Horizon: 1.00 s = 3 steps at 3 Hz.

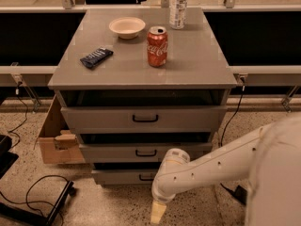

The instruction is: Open bottom drawer

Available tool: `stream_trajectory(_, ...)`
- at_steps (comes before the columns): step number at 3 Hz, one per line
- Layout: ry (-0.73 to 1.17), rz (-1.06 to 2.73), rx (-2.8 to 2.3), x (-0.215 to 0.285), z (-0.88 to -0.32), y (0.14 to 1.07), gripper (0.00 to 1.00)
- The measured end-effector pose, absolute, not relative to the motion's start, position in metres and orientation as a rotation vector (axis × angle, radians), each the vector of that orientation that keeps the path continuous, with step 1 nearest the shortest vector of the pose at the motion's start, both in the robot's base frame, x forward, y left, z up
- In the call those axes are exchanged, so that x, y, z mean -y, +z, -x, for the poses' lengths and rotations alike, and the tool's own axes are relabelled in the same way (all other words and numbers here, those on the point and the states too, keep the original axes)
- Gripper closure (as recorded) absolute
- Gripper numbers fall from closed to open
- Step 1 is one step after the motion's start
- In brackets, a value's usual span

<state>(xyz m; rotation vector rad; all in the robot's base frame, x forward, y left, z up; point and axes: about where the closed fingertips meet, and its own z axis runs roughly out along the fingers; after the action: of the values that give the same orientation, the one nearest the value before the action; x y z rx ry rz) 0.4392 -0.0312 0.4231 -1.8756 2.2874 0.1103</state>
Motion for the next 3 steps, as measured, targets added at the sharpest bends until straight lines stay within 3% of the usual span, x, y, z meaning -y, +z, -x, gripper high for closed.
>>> stream_trajectory(2, 0.082, 1.861, -2.331, 0.026, -0.457, 0.323, 0.00)
stream_trajectory(3, -0.031, 1.876, -2.324, 0.027, -0.485, 0.281, 0.00)
